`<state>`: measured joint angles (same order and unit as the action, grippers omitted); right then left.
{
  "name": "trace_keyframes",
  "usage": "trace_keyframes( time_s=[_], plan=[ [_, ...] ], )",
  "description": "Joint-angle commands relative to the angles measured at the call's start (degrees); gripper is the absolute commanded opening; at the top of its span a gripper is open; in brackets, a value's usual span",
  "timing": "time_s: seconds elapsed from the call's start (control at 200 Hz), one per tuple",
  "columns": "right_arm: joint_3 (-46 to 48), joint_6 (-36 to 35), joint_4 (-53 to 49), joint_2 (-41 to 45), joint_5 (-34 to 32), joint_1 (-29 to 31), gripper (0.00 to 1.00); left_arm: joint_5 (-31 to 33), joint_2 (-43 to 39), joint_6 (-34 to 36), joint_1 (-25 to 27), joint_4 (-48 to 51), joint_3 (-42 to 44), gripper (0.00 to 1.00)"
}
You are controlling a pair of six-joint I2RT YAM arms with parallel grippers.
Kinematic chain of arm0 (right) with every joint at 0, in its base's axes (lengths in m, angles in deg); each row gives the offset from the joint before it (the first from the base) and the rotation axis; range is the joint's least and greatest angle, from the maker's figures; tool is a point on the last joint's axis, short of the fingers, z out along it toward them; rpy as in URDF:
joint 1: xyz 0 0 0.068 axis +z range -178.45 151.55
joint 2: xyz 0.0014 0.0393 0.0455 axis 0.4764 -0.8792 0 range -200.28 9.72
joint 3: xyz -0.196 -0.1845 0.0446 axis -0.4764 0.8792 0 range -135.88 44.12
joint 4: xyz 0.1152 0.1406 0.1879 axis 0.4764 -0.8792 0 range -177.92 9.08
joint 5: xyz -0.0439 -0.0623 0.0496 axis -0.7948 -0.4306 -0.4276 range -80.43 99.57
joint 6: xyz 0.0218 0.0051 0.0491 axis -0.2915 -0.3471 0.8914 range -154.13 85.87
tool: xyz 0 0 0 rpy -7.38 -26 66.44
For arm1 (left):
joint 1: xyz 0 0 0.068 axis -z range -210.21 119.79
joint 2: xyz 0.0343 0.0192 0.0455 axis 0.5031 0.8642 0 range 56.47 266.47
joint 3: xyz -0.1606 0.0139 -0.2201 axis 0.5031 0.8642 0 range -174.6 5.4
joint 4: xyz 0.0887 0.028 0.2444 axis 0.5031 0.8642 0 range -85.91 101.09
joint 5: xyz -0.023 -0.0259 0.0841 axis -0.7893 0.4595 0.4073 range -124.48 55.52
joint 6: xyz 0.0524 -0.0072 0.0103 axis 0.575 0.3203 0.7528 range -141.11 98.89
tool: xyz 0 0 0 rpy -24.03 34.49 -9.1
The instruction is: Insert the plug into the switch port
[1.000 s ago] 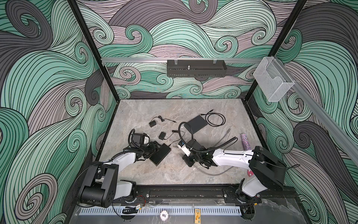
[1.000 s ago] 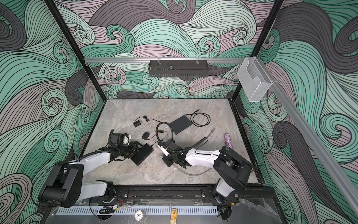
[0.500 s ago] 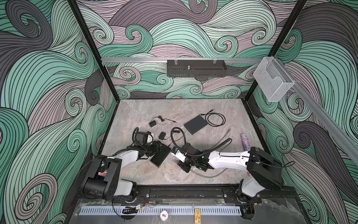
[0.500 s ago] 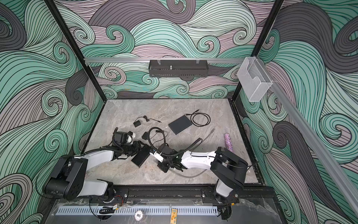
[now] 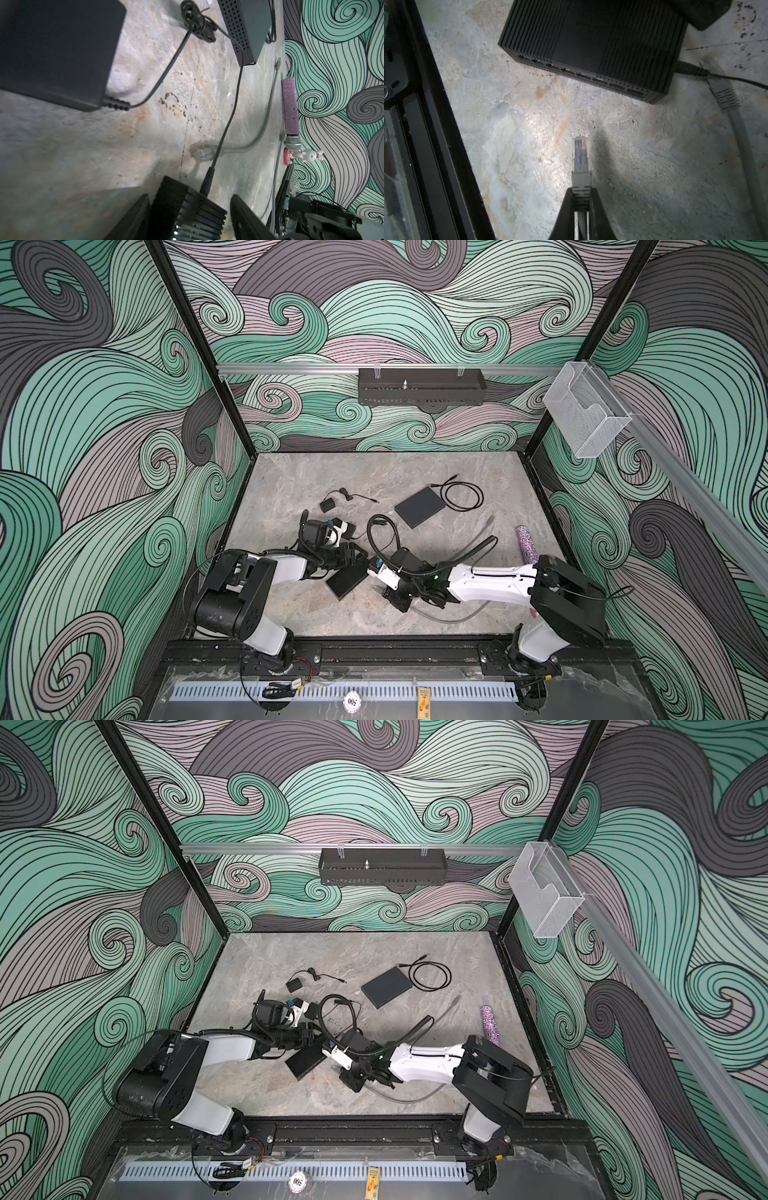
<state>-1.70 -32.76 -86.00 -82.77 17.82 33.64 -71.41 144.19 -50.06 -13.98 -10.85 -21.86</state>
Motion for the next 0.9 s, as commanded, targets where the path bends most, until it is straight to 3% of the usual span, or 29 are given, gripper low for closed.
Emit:
trace_keyframes(
  time_s=[0.0, 0.295, 0.52, 0.896],
  plan=[
    [0.8, -1.3, -1.5, 1.9, 0.9, -0.1, 0.0, 0.0, 1.9, 0.4, 1.3, 3.7, 1.6, 0.65],
    [-0.6, 0.0, -2.1, 0.2, -1.8, -0.1, 0.0, 6.2, -1.9, -4.6, 1.5, 5.9, 4.8, 0.67],
    [-5.0, 1.3, -3.6, -3.9, -4.0, -0.2, 0.0, 15.0, -11.5, -9.4, 1.5, 14.3, 7.0, 0.7],
    [-11.7, 2.6, -5.5, -9.8, -4.1, -2.1, 0.0, 12.4, -23.5, -16.0, 3.0, 13.2, 14.9, 0.71]
  ],
)
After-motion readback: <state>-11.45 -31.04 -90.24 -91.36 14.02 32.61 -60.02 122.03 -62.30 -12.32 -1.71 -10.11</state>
